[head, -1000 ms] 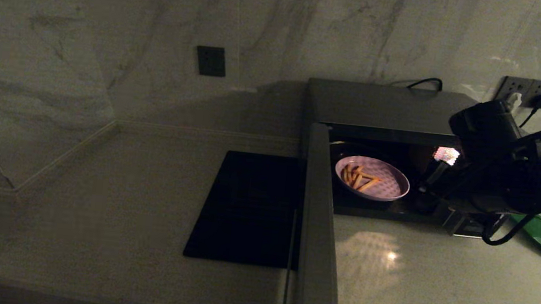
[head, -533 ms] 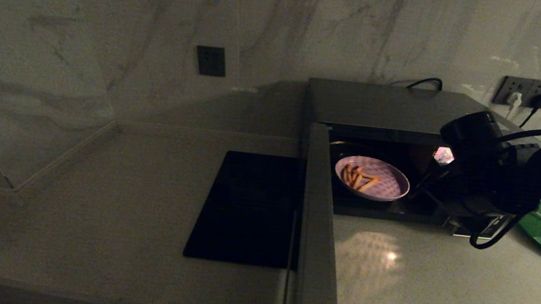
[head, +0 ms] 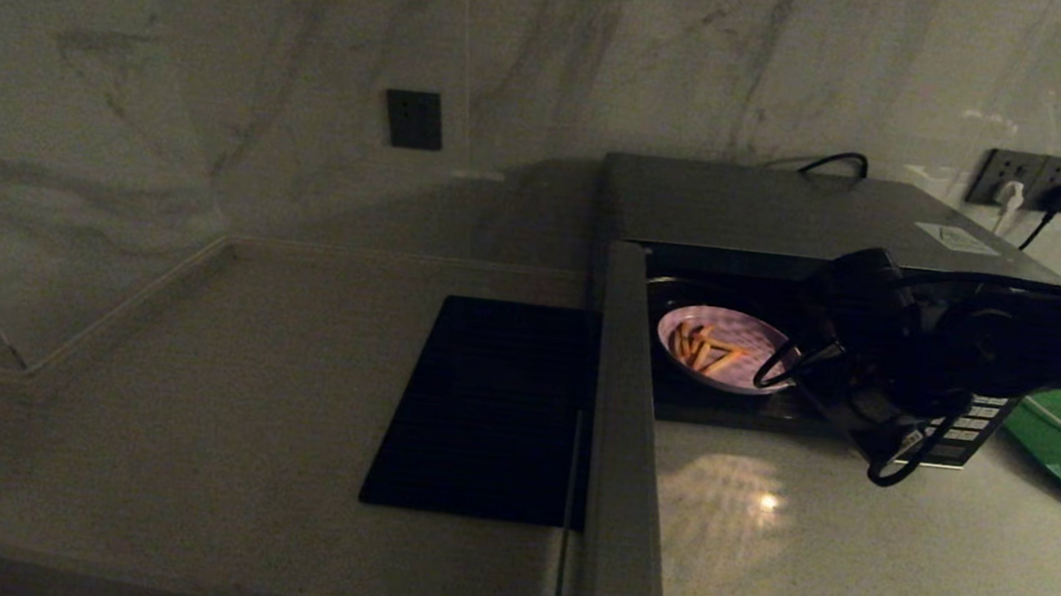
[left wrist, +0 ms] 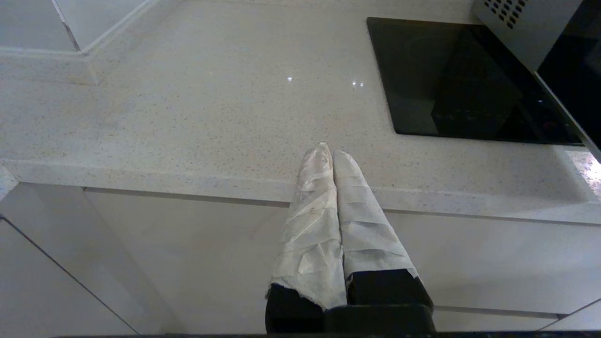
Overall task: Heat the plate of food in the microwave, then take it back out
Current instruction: Take the plate out of the microwave
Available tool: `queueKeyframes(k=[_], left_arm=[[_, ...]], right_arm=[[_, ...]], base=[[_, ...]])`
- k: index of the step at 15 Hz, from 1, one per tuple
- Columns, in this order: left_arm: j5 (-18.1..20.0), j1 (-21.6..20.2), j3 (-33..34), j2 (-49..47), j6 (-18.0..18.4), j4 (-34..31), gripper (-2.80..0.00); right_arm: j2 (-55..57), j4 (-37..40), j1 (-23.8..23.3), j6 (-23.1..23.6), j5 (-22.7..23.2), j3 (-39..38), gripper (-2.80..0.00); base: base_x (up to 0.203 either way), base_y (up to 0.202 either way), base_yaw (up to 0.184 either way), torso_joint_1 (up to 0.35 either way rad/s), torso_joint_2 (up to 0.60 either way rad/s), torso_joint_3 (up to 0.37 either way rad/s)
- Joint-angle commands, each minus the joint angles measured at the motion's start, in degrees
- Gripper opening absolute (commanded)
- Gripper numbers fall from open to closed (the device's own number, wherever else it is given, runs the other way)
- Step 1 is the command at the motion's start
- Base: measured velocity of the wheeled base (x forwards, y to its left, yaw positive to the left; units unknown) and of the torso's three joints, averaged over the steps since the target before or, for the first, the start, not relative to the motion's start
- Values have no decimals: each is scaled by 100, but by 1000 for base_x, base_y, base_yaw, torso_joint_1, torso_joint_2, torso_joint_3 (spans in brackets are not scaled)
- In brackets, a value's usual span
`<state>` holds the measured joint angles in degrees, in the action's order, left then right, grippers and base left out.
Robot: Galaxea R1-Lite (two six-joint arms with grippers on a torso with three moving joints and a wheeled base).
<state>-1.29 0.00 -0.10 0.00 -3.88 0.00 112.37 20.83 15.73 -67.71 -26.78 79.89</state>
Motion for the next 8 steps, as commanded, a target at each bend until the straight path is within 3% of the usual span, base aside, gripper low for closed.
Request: queueKeyframes(k=[1,8], left_arm=[[-3,0,1,0,-8,0,-280],[-3,0,1,0,-8,0,-280]], right_arm=[[189,0,9,-92,-39,27,0],[457,-421,9,125,-16,20,0]], base=[[0,0,0,0,0,0],[0,0,0,0,0,0]])
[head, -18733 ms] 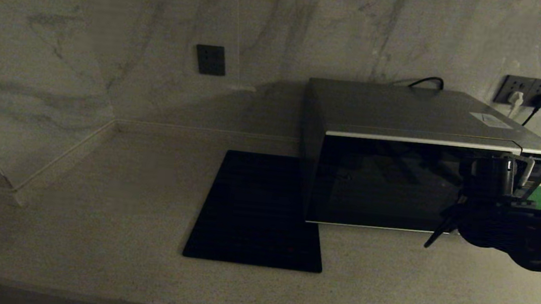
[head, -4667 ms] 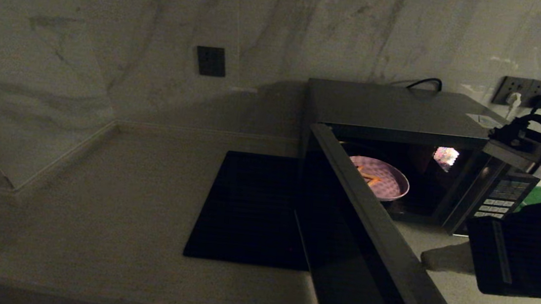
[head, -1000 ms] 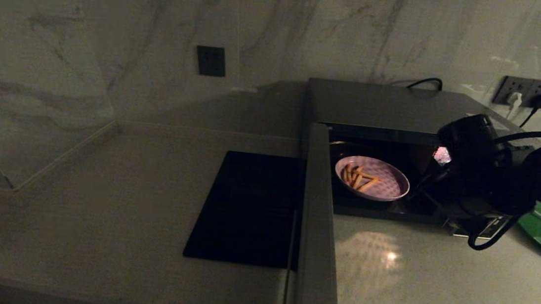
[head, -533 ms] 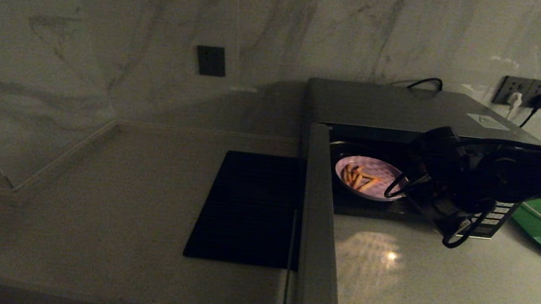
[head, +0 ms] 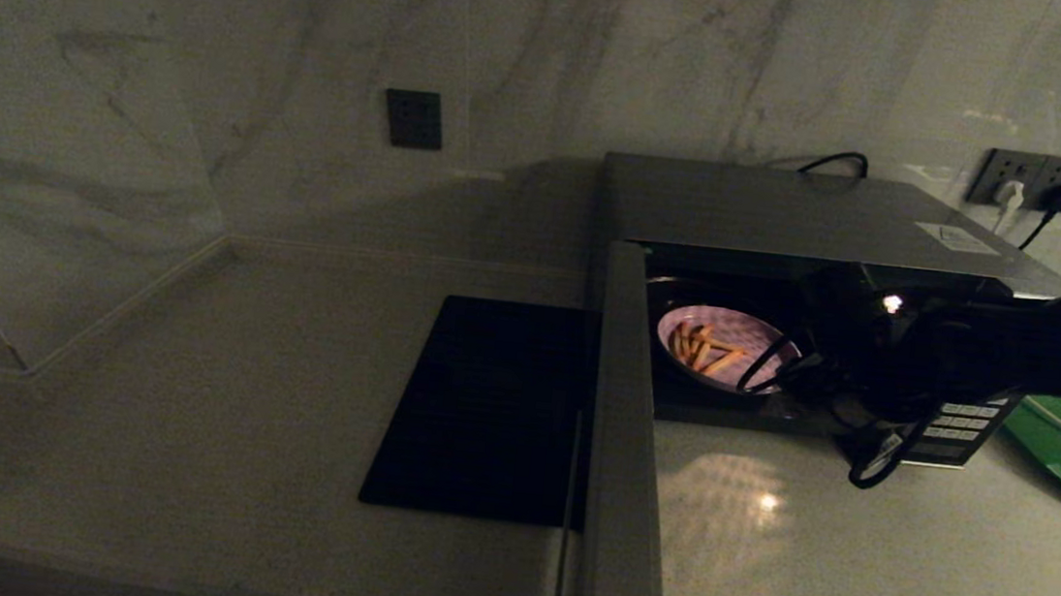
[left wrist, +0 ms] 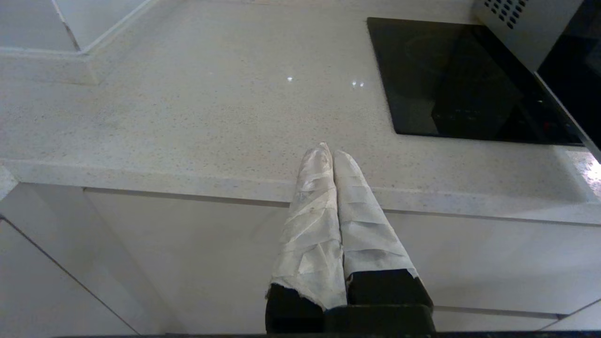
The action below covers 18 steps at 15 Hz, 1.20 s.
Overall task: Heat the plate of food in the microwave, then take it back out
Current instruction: Take the plate out of the microwave
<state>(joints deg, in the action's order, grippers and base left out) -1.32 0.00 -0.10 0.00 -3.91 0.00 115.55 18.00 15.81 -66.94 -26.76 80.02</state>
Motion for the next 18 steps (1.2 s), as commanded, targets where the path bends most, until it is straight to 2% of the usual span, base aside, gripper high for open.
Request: queueKeyframes(k=[1,9,18], left_arm=[[0,0,1,0,-4,0,-280],[0,0,1,0,-4,0,-280],[0,0,1,0,-4,0,-280]], right_arm=[[198,-258,-7,87,-14,9,0],[407,-622,-8,94,-14,93,0],[646,-676,-70,191,5,321,0]], base=[[0,0,0,0,0,0],[0,0,0,0,0,0],[0,0,0,0,0,0]])
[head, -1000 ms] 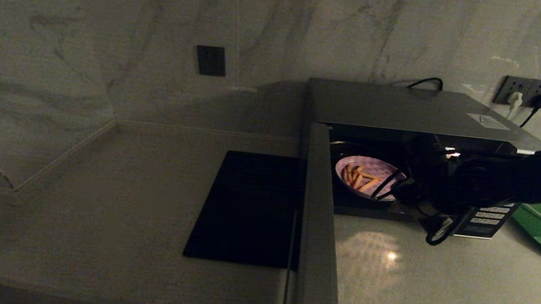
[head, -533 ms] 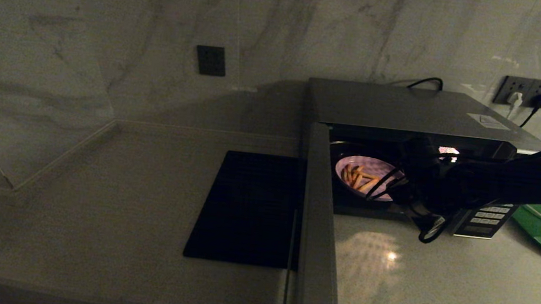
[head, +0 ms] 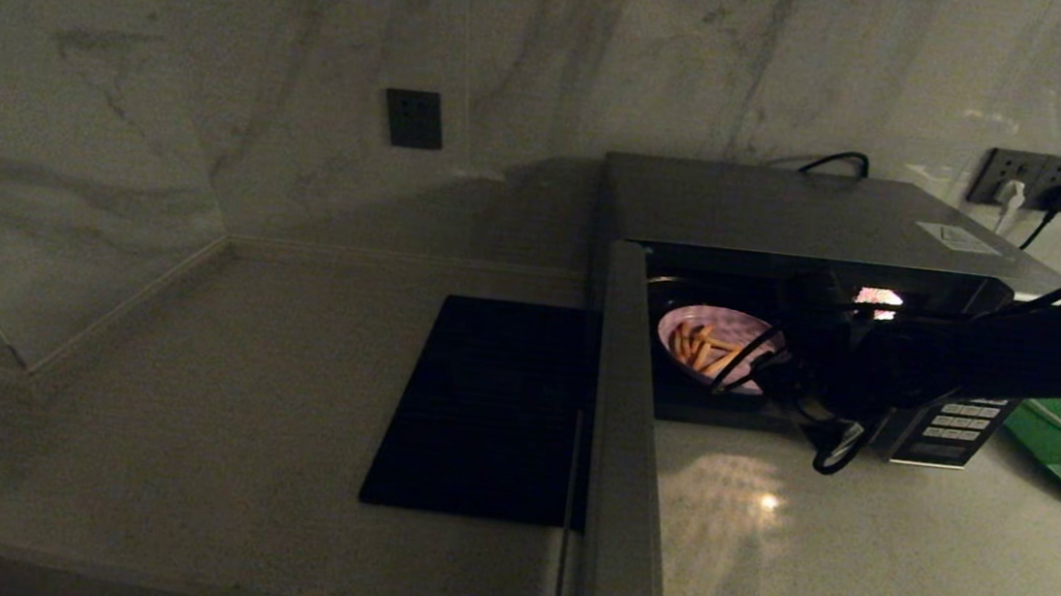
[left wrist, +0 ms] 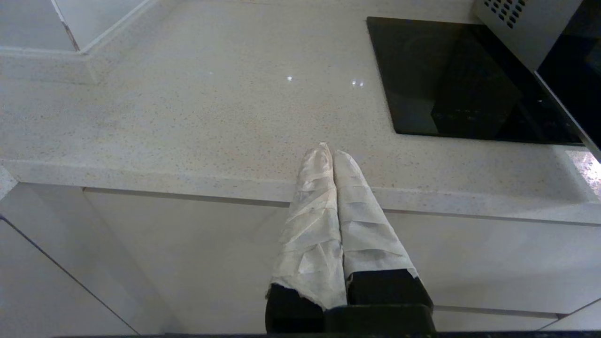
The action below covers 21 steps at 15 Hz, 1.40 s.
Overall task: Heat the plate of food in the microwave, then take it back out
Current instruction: Take the plate out of the microwave
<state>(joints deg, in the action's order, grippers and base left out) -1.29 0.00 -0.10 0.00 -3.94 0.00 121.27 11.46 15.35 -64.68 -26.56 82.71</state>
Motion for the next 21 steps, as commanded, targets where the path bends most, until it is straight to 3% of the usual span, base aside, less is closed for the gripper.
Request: queueKeyframes(k=[1,5,21], left_arm=[[-3,0,1,0,-2,0,-280],[-3,0,1,0,-2,0,-280],[-3,0,1,0,-2,0,-280]], right_arm=[[90,-122,-38,-36,7,52,0],[190,-420,-111,-44,123,43,0],[336,-437,-111,-79,160,-131,0]], base=[[0,0,0,0,0,0],[0,0,0,0,0,0],[0,0,0,0,0,0]])
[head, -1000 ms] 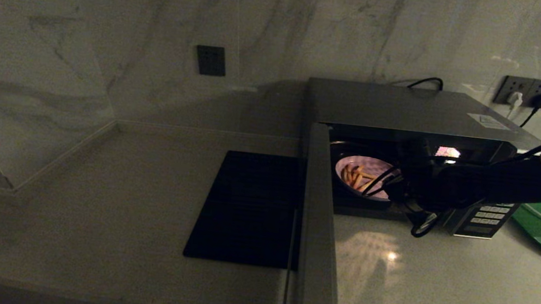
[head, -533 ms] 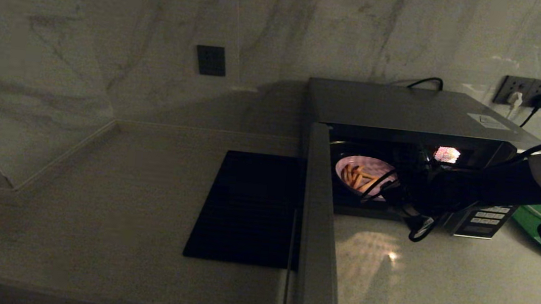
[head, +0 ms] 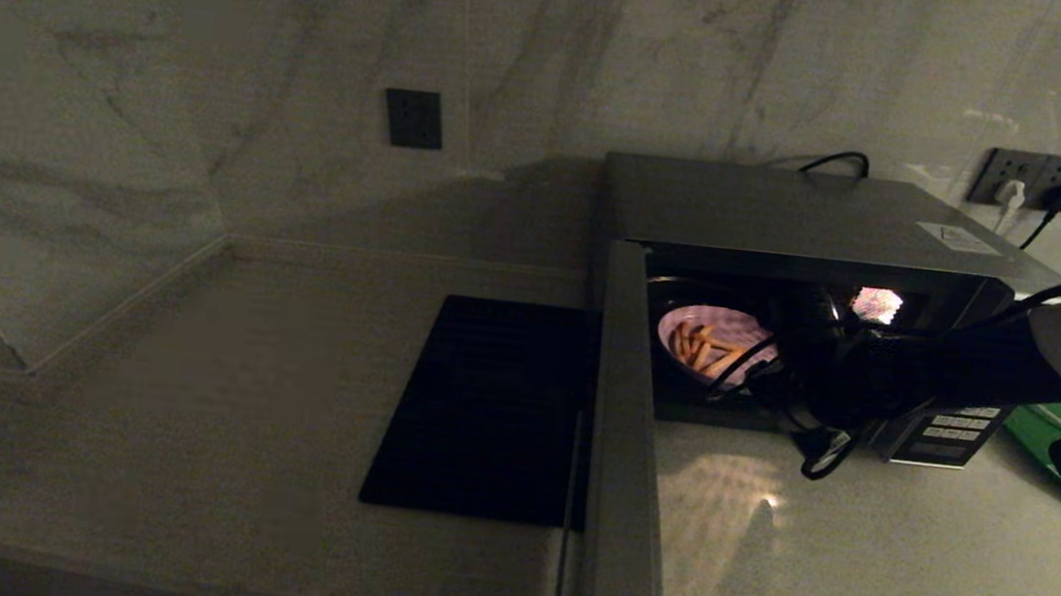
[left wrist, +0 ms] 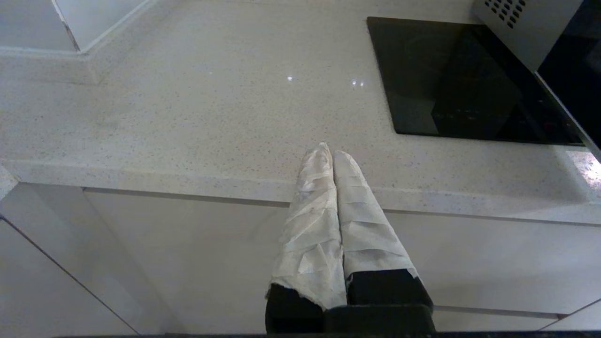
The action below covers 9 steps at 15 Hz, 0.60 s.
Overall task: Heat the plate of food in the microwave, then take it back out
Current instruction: Take the plate out of the microwave
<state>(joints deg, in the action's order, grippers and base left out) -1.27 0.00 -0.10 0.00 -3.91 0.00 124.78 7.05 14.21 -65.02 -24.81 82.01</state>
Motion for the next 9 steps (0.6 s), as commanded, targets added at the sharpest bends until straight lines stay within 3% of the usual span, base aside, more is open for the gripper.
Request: queueKeyframes(k=[1,9], left_arm=[[-5,0,1,0,-4,0,-280],[-5,0,1,0,-4,0,-280]], right_arm=[[-15,7,2,-54,-15,-80,0],[-147,7,2,-54,-24,-176,0]], base=[[0,0,0,0,0,0],[0,0,0,0,0,0]])
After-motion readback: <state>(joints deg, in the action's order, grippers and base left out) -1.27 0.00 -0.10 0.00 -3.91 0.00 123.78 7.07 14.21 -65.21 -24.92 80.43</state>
